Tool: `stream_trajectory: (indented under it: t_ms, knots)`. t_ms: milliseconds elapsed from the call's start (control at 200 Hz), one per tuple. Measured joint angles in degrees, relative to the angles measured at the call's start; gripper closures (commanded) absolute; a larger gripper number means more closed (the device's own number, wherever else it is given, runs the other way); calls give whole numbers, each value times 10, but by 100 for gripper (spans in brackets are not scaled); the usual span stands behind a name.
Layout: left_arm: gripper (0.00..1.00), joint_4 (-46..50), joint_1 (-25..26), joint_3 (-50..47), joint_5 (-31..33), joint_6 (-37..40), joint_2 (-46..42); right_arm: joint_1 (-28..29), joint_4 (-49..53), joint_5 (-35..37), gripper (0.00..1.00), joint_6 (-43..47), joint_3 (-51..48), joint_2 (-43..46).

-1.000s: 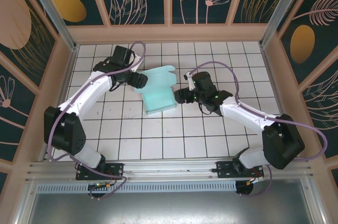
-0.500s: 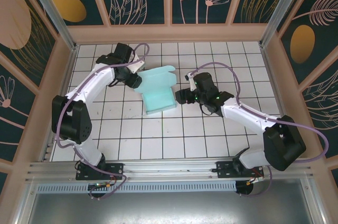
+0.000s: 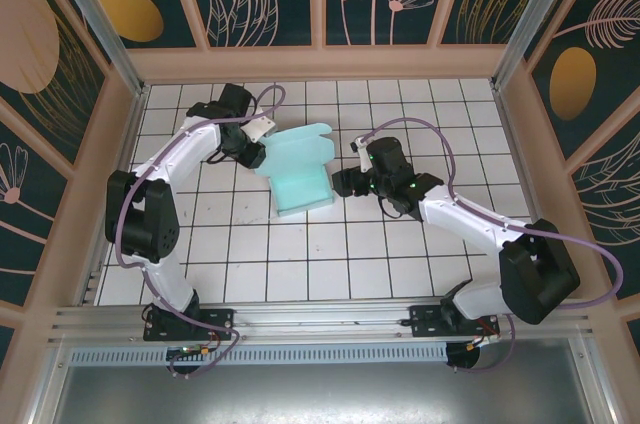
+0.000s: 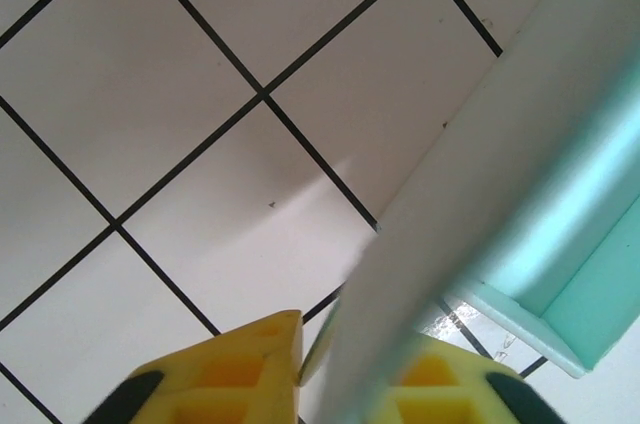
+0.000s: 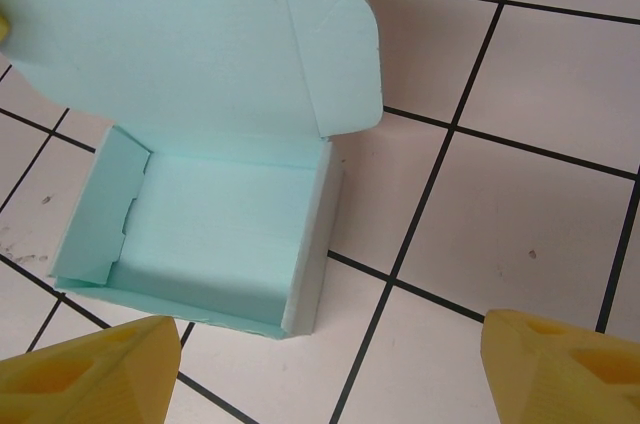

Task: Fold the paper box

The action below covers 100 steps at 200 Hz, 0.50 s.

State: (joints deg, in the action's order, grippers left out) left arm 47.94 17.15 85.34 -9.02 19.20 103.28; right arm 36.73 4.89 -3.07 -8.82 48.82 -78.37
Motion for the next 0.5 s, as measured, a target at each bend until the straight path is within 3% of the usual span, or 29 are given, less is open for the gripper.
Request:
stream_trajectory:
  t_ms: [175,500]
  knots:
    - [100,2,0,9,-12,3,0,0,0,0,21,0,0,0]
    - [100,-11,0,-11,-45,36,-10,-3,5,4,21,26,18,-9]
